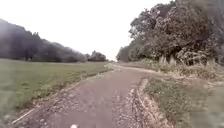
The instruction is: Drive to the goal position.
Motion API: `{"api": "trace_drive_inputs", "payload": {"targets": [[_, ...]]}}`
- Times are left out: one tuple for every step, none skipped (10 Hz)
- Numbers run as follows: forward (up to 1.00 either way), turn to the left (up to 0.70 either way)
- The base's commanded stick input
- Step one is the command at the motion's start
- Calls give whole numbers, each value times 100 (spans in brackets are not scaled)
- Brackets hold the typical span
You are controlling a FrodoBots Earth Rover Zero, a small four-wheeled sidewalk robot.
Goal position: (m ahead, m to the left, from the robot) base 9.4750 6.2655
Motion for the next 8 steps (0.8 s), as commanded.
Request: {"api": "trace_drive_inputs", "payload": {"targets": [[70,-34],[70,-35],[70,-35],[70,-34],[70,-35],[70,-35],[70,-27],[70,-12]]}}
